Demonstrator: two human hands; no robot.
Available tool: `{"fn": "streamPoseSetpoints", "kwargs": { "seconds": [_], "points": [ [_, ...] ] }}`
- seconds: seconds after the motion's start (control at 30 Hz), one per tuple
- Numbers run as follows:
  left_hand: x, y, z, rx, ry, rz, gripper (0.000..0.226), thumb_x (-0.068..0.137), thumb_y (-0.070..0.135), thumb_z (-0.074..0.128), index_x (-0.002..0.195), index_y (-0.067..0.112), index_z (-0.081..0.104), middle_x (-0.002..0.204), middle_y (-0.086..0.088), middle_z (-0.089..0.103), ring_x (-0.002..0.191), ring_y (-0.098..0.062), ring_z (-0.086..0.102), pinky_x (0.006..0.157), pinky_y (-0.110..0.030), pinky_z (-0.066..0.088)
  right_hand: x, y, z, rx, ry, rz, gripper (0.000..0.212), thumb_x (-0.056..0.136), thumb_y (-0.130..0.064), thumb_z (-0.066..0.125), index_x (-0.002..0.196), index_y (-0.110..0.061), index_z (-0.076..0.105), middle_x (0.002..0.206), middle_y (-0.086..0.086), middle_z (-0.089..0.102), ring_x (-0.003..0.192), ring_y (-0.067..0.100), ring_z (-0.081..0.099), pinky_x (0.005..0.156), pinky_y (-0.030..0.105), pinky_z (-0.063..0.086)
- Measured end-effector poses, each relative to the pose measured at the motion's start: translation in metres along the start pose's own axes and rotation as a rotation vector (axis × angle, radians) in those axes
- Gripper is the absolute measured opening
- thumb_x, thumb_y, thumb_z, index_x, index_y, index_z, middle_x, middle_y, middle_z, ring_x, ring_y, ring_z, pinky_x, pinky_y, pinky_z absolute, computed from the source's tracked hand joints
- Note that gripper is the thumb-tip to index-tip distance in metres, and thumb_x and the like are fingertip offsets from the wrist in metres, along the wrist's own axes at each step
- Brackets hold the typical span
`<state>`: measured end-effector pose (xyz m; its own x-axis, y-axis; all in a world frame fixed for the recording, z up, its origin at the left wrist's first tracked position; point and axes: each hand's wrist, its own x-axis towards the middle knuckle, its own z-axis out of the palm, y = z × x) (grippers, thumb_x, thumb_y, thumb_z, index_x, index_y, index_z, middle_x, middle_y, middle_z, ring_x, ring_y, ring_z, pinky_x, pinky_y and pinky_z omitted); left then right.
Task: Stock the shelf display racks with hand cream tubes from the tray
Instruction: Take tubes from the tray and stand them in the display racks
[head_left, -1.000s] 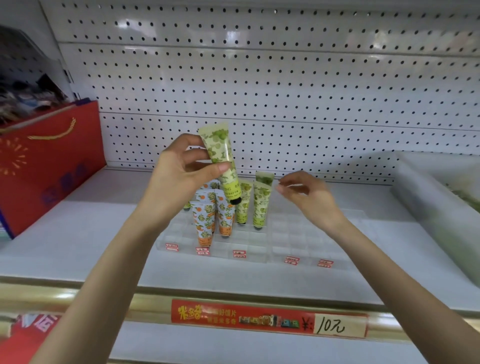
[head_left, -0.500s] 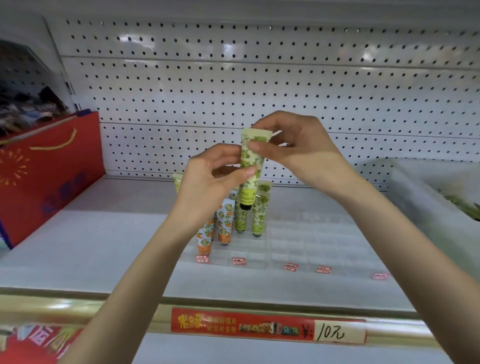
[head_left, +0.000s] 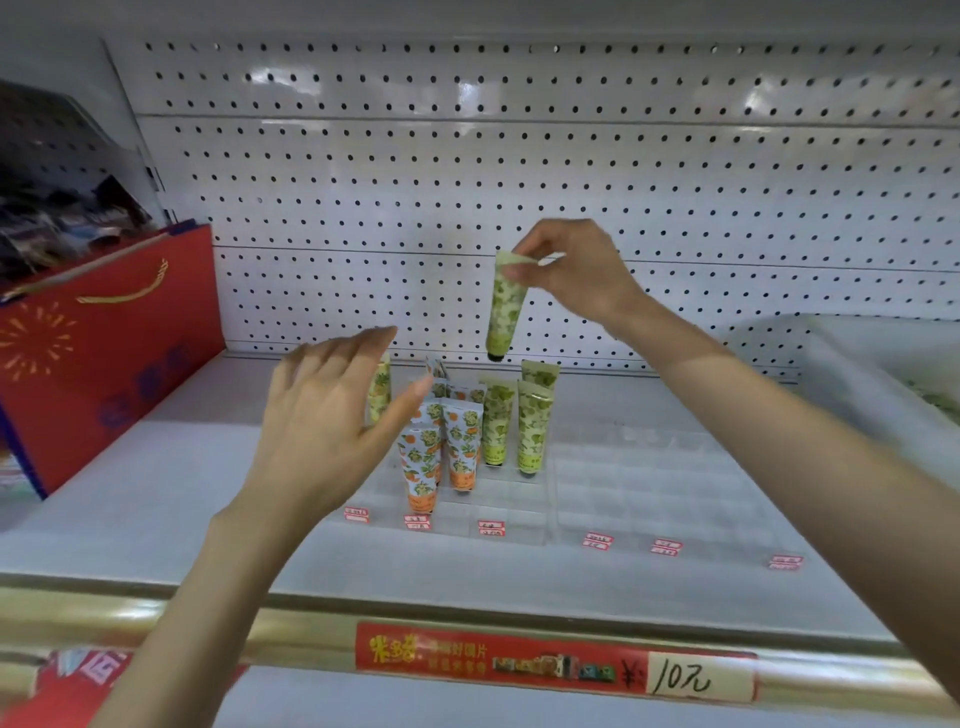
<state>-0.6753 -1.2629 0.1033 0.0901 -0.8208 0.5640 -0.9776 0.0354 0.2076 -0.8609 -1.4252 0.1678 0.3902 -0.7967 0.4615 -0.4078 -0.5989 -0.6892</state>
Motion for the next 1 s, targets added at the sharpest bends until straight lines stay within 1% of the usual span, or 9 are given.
{"fn": "streamPoseSetpoints", "kwargs": {
  "seconds": [0.1,0.17,0.23,0.3,0.43,0.7,0.83,0.9,1.0],
  "points": [
    [-0.014,-0.015,0.002,0.061,-0.054,0.001,0.070,0.087,0.064,0.025,0.132,0.017,0.050,0.131,-0.002,0.055,0.119,-0.024,0.046,0.102,-0.042,0.028,-0.002,0.014,0.013,-0.026,-0.083,0.061,0.011,0.082,-0.017,0.071,0.080,-0.009,0.066,0.072,-0.008,0.062,0.074,0.006,0.059,0.072,0.011,0.044],
    [-0.019,-0.019,0.002,0.066,-0.069,0.003,0.070,0.087,0.064,0.023,0.131,0.016,0.050,0.131,-0.002,0.055,0.117,-0.025,0.048,0.101,-0.045,0.031,-0.003,0.019,0.019,-0.047,-0.137,0.089,0.011,0.083,-0.018,0.070,0.080,-0.009,0.065,0.076,-0.002,0.063,0.078,0.011,0.060,0.070,0.009,0.044],
    [-0.021,-0.020,0.003,0.067,-0.063,0.014,0.069,0.088,0.063,0.024,0.129,0.015,0.052,0.131,-0.003,0.056,0.116,-0.025,0.049,0.100,-0.044,0.032,-0.004,0.023,0.023,-0.078,-0.180,0.120,0.011,0.083,-0.020,0.070,0.080,-0.011,0.065,0.081,0.002,0.065,0.080,0.012,0.060,0.064,0.006,0.042],
    [-0.023,-0.020,0.005,0.063,-0.056,0.022,0.068,0.089,0.062,0.024,0.128,0.014,0.053,0.130,-0.003,0.057,0.115,-0.024,0.048,0.099,-0.043,0.032,-0.004,0.027,0.024,-0.106,-0.213,0.150,0.011,0.083,-0.020,0.070,0.082,-0.011,0.064,0.084,0.005,0.066,0.081,0.014,0.061,0.065,0.008,0.042],
    [-0.023,-0.021,0.006,0.053,-0.046,0.027,0.068,0.090,0.062,0.024,0.128,0.014,0.053,0.130,-0.003,0.057,0.116,-0.023,0.048,0.099,-0.041,0.032,-0.008,0.031,0.025,-0.126,-0.273,0.180,0.011,0.083,-0.020,0.070,0.082,-0.010,0.063,0.081,0.003,0.064,0.081,0.015,0.059,0.062,0.007,0.042],
    [-0.021,-0.017,0.005,0.018,-0.026,0.022,0.066,0.090,0.061,0.024,0.130,0.016,0.051,0.130,-0.003,0.056,0.115,-0.022,0.048,0.099,-0.038,0.029,-0.008,0.033,0.025,-0.106,-0.291,0.191,0.011,0.084,-0.019,0.070,0.082,-0.010,0.064,0.085,0.008,0.067,0.078,0.016,0.061,0.068,0.015,0.046],
    [-0.021,-0.016,0.006,0.021,-0.039,0.016,0.065,0.089,0.059,0.026,0.130,0.016,0.051,0.130,-0.002,0.057,0.116,-0.022,0.049,0.099,-0.038,0.029,-0.010,0.034,0.027,-0.141,-0.311,0.195,0.011,0.083,-0.021,0.070,0.081,-0.012,0.063,0.077,0.001,0.065,0.071,0.011,0.060,0.063,0.012,0.043],
    [-0.021,-0.016,0.007,0.020,-0.048,0.008,0.066,0.089,0.060,0.025,0.130,0.016,0.051,0.131,-0.001,0.056,0.116,-0.022,0.048,0.099,-0.037,0.028,-0.012,0.036,0.030,-0.170,-0.326,0.190,0.012,0.082,-0.023,0.071,0.080,-0.013,0.065,0.073,-0.005,0.062,0.072,0.009,0.058,0.065,0.012,0.043],
    [-0.022,-0.017,0.008,0.022,-0.062,0.002,0.069,0.089,0.063,0.022,0.130,0.016,0.052,0.131,-0.001,0.056,0.117,-0.024,0.049,0.099,-0.038,0.029,-0.014,0.039,0.033,-0.210,-0.362,0.185,0.013,0.082,-0.024,0.072,0.081,-0.012,0.066,0.073,-0.008,0.061,0.077,0.009,0.057,0.070,0.018,0.045]
  ]
}}
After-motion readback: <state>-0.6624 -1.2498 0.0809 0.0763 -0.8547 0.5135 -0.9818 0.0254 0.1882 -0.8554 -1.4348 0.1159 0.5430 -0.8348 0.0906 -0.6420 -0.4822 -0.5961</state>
